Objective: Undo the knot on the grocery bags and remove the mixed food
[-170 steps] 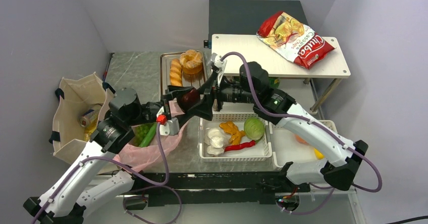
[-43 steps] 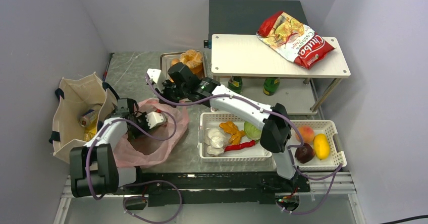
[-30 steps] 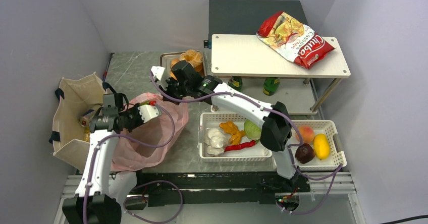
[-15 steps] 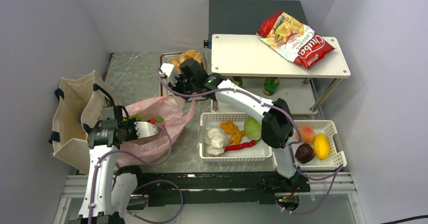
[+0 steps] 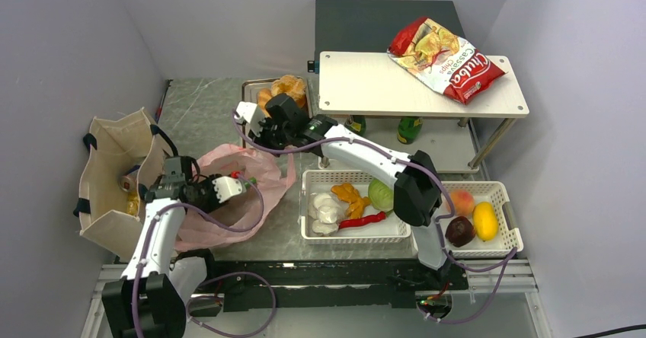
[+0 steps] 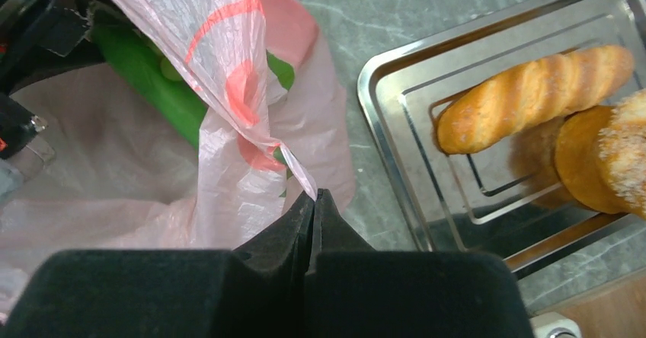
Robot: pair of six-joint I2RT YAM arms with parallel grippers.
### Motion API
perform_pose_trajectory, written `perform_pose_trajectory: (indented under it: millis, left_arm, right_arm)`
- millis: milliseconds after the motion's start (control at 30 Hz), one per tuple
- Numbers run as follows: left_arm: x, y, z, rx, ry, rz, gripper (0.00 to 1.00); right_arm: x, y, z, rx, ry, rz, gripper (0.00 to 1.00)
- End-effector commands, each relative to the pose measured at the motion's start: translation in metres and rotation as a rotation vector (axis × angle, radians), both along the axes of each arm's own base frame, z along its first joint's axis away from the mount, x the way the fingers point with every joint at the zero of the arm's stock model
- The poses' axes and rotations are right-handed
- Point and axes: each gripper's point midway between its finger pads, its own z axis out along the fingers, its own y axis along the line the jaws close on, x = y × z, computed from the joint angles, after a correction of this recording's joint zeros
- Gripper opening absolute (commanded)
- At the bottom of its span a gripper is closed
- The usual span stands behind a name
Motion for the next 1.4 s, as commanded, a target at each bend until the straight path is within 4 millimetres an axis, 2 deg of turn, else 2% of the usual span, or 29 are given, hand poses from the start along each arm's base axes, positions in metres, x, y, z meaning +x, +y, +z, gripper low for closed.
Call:
perform_pose_trajectory:
  millis: [0,100,200,267,433,500,567,633,700,733,800,833,900,1000,1067,1167,1267,1333,1367]
  left_arm:
    - [0.010,-0.008,-0.007,-0.036,-0.070,-0.026,0.55]
    - [0.004,-0.025,0.008,-0.129,-0.050,-0.049,0.61]
    - [0.007,-0.051,0.032,-0.264,-0.116,-0.093,0.62]
    - [0.009,-0.063,0.038,-0.292,-0.144,-0.137,0.59]
    - [0.012,-0.078,0.019,-0.285,-0.064,-0.167,0.45]
    - [0.014,-0.085,0.007,-0.284,0.001,-0.162,0.46]
    - [0.019,-0.088,-0.004,-0.266,0.039,-0.140,0.53]
    - [0.023,-0.084,-0.014,-0.237,0.073,-0.110,0.59]
    - [0.027,-0.077,-0.024,-0.203,0.091,-0.067,0.57]
    - [0.027,-0.072,-0.030,-0.177,0.105,-0.051,0.50]
    - [0.023,-0.061,-0.034,-0.140,0.129,-0.015,0.27]
    - [0.020,-0.055,-0.031,-0.141,0.122,0.002,0.19]
    - [0.011,-0.041,-0.021,-0.163,0.105,0.033,0.09]
    - [-0.010,-0.022,-0.011,-0.138,0.073,0.044,0.00]
    - [-0.018,-0.015,-0.006,-0.129,0.043,0.058,0.00]
    - [-0.015,-0.008,0.011,-0.160,-0.024,0.119,0.00]
    - [-0.013,-0.011,0.029,-0.226,-0.075,0.131,0.00]
    - [-0.013,-0.017,0.032,-0.254,-0.077,0.109,0.00]
    - [-0.015,-0.024,0.034,-0.278,-0.061,0.070,0.11]
  right_arm:
    - [-0.004,-0.005,0.014,0.021,-0.028,-0.010,0.00]
    - [-0.008,-0.004,0.018,0.038,-0.012,-0.006,0.00]
    - [-0.010,-0.001,0.018,0.047,0.005,-0.003,0.00]
    - [-0.010,0.001,0.017,0.048,0.009,-0.005,0.00]
    - [-0.008,0.002,0.014,0.037,0.008,-0.010,0.00]
    - [-0.007,0.001,0.014,0.032,0.004,-0.016,0.00]
    - [-0.007,0.000,0.013,0.026,0.002,-0.020,0.00]
    - [-0.005,-0.002,0.012,0.016,-0.007,-0.022,0.00]
    - [-0.004,-0.004,0.010,0.004,-0.019,-0.024,0.00]
    - [-0.004,-0.007,0.009,-0.003,-0.024,-0.025,0.00]
    - [-0.002,-0.011,0.007,-0.016,-0.039,-0.026,0.00]
    - [-0.002,-0.014,0.009,-0.018,-0.048,-0.026,0.00]
    - [-0.001,-0.019,0.007,-0.032,-0.061,-0.027,0.00]
    - [0.007,-0.027,0.005,-0.044,-0.069,-0.043,0.00]
    - [0.011,-0.031,0.004,-0.049,-0.073,-0.048,0.00]
    - [0.015,-0.036,0.003,-0.053,-0.079,-0.050,0.00]
    - [0.014,-0.037,0.003,-0.055,-0.079,-0.040,0.00]
    - [0.012,-0.036,0.005,-0.047,-0.072,-0.034,0.00]
    - [0.011,-0.034,0.008,-0.037,-0.066,-0.031,0.00]
